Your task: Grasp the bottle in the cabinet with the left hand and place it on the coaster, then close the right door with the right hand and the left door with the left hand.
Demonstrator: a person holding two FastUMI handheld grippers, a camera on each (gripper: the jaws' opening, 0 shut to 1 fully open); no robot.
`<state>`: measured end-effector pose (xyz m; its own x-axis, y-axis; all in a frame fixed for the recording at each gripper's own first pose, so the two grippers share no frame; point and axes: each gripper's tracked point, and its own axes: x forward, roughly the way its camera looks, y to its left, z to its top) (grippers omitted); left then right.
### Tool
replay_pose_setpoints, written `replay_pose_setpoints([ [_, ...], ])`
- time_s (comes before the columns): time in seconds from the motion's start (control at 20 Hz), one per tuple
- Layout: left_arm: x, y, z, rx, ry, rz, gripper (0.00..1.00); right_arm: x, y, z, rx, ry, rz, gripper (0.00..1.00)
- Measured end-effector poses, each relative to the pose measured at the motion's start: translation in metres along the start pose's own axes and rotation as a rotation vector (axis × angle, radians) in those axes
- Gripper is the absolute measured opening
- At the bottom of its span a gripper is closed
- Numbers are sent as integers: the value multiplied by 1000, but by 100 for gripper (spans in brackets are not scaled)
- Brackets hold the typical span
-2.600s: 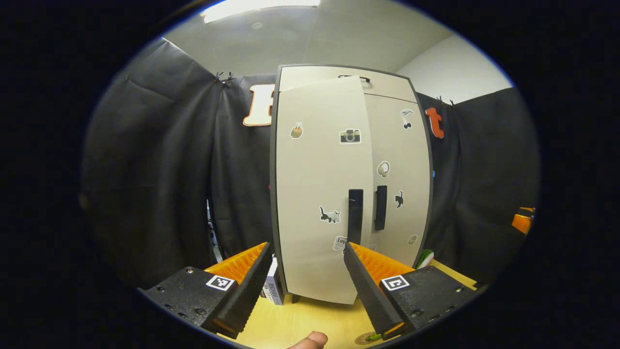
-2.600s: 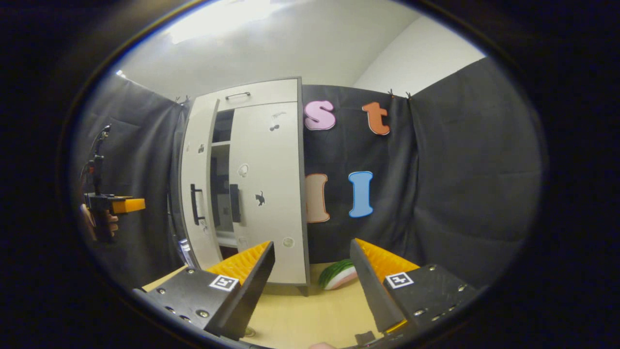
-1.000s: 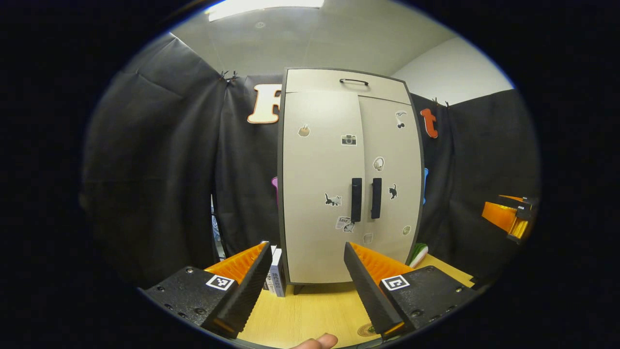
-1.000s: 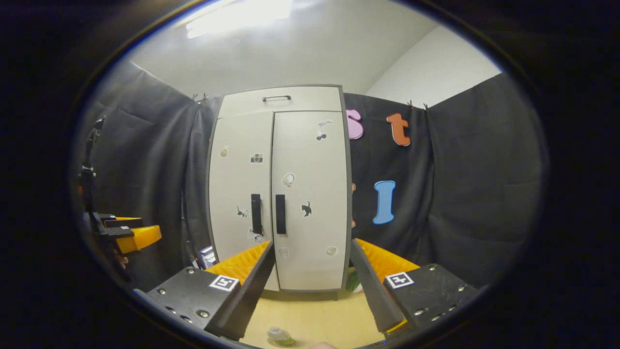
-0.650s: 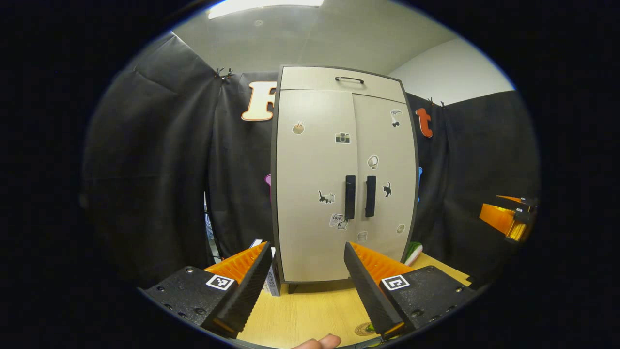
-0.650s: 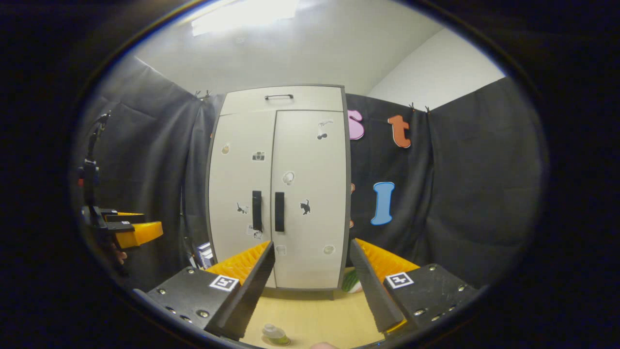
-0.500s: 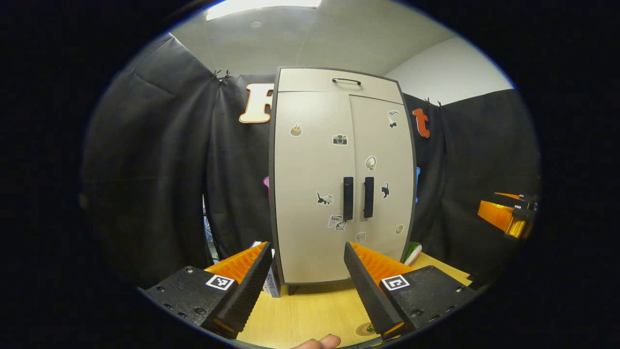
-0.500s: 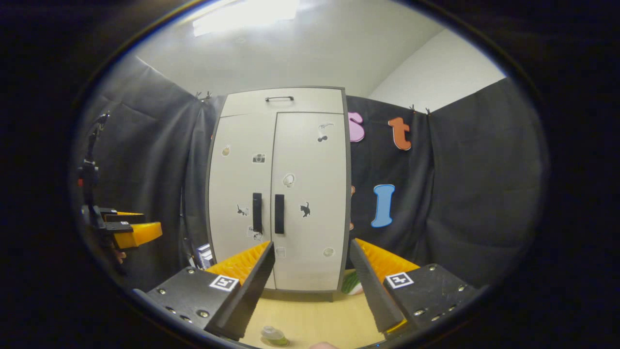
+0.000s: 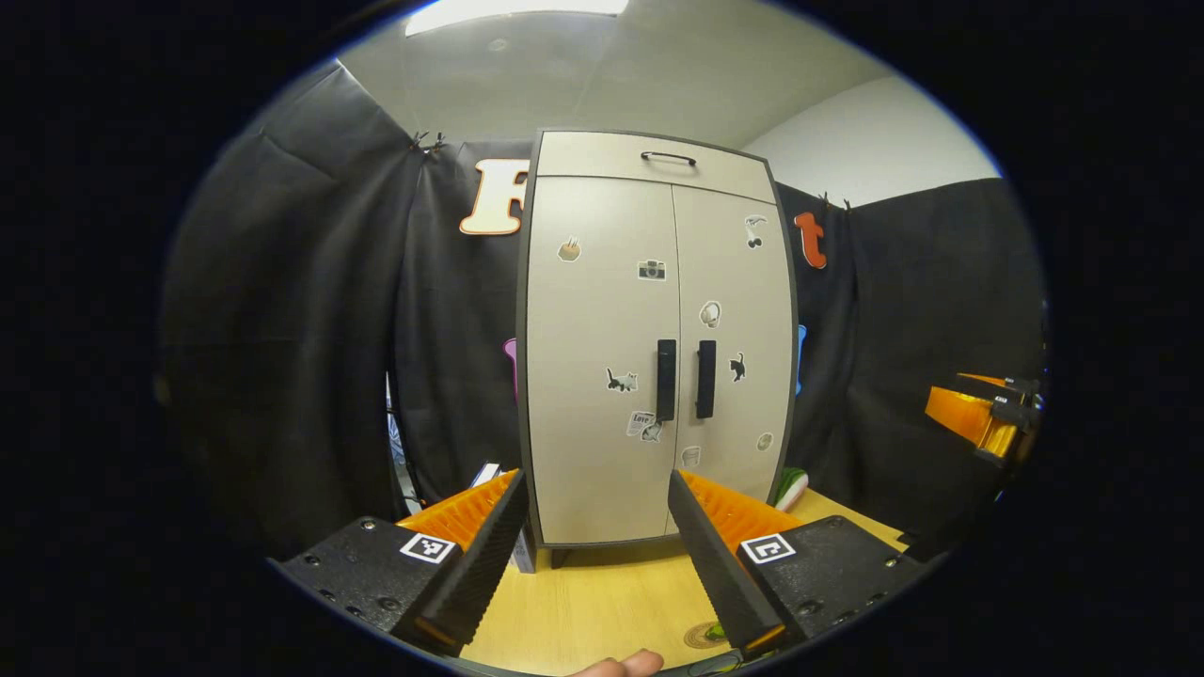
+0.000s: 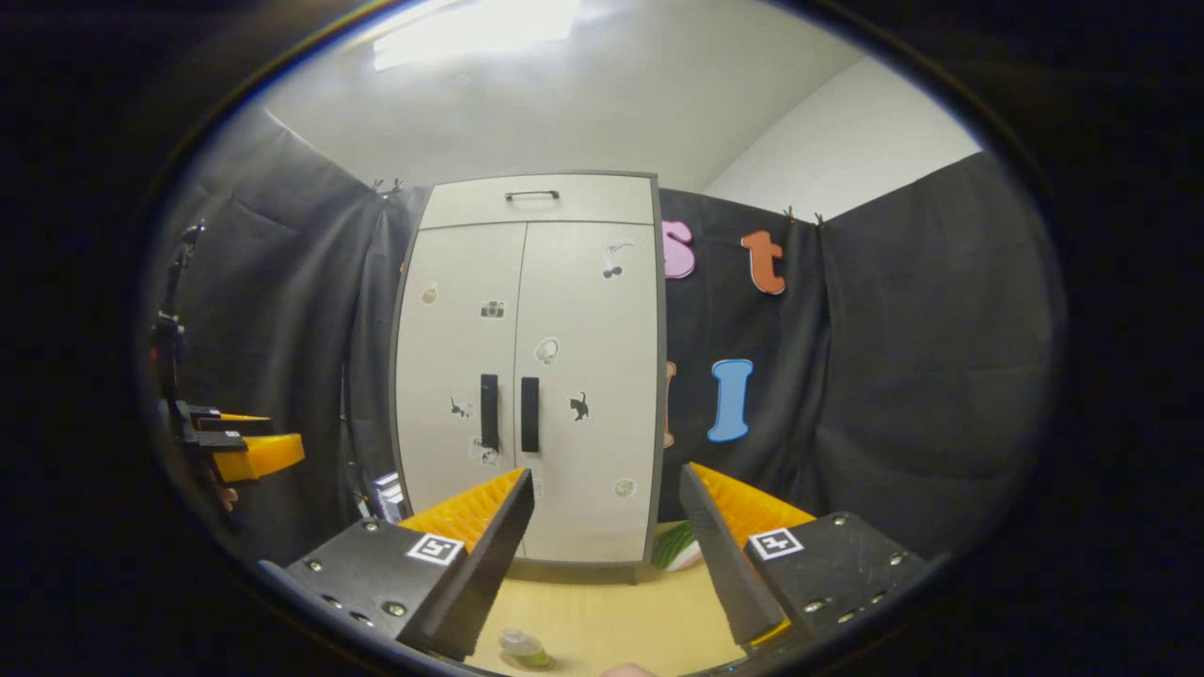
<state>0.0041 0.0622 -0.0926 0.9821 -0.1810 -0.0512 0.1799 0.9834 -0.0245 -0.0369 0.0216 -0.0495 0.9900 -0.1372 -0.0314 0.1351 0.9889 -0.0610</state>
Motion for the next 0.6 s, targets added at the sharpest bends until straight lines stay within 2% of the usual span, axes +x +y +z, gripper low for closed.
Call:
replay_pose_setpoints([
  [0.05, -1, -1, 2, 2, -3, -4, 95, -1, 1, -1, 4, 2, -2, 95],
  [0.25, -3, 1, 4, 11, -11, -6, 94, -3, 6, -1, 6, -2, -4, 92],
  [0.45, -3, -2, 4, 22, -26, -22, 94, -3, 12, -4, 0, -5, -5, 95],
  [0.6, 2, -4, 0, -13, -27, -11, 96, 3, 16, -3, 4, -5, 12, 95],
])
